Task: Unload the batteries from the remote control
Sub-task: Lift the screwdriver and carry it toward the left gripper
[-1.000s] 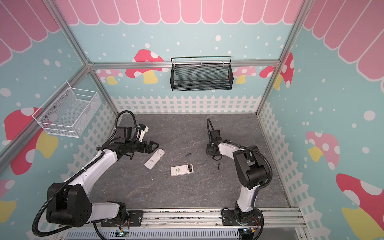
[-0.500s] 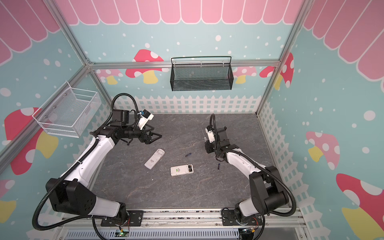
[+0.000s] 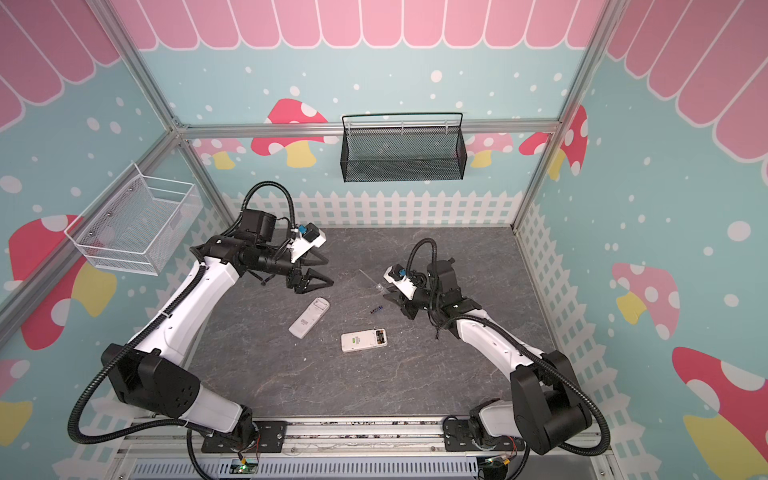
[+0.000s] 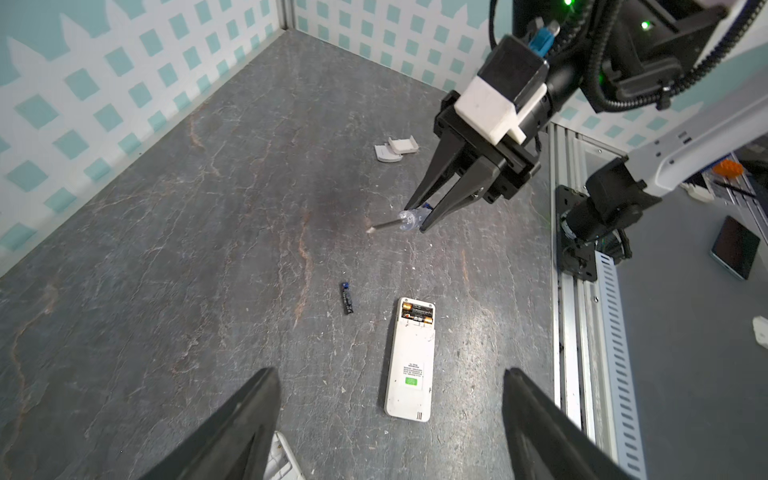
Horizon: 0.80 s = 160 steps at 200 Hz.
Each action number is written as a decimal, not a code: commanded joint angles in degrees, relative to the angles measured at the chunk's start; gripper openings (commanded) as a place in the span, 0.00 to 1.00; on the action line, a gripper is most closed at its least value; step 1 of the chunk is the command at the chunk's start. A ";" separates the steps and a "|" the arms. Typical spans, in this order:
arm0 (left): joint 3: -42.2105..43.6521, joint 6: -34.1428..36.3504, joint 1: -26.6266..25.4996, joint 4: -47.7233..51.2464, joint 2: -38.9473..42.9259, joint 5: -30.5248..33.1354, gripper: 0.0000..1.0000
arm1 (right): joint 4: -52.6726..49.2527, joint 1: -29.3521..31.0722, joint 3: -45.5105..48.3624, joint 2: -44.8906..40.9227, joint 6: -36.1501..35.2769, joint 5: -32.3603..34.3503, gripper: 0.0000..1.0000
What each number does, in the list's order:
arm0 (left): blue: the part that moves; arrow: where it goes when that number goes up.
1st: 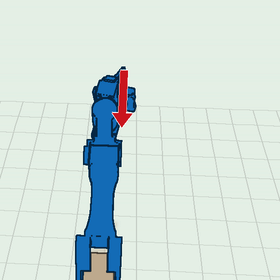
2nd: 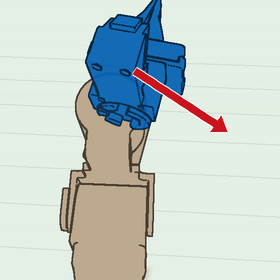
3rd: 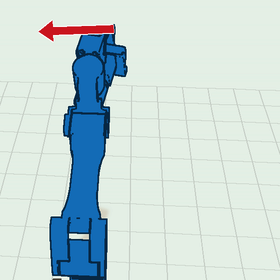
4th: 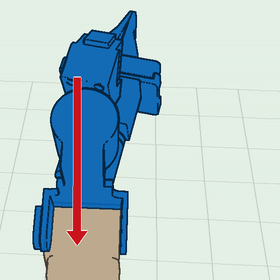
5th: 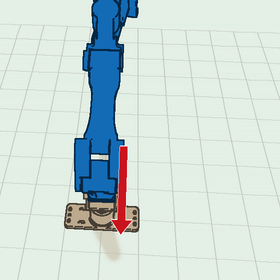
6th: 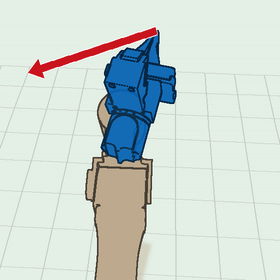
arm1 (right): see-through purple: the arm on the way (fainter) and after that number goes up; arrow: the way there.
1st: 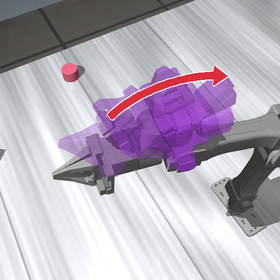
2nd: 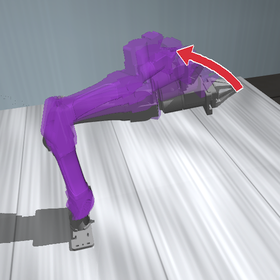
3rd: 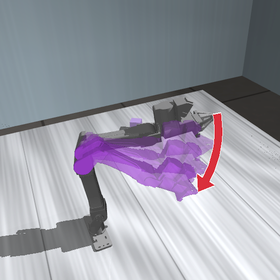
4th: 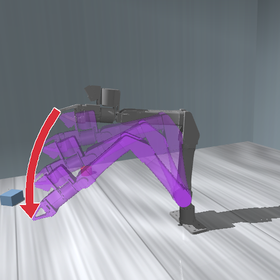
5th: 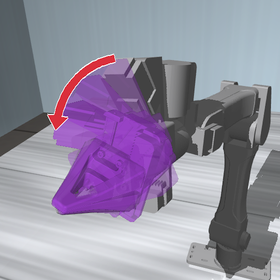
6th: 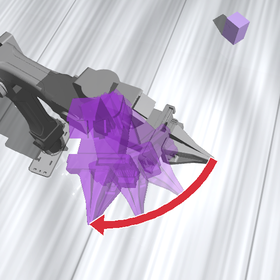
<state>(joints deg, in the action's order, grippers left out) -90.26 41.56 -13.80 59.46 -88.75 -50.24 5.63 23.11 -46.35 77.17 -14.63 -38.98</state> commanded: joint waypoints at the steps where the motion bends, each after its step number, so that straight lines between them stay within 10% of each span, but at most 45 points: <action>1: -2.48 10.02 -1.40 7.36 -1.35 -1.43 0.81 | 0.84 0.51 -1.06 -0.62 -4.42 -10.48 0.00; 160: -4.53 17.72 -9.42 11.43 -4.06 5.47 0.31 | -3.16 4.02 -5.01 7.58 -3.47 -20.12 0.00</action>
<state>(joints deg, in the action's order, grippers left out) -93.23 57.28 -22.35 69.49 -91.83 -45.71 1.76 26.30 -50.02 83.35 -17.91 -57.78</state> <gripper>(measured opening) 0.339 0.168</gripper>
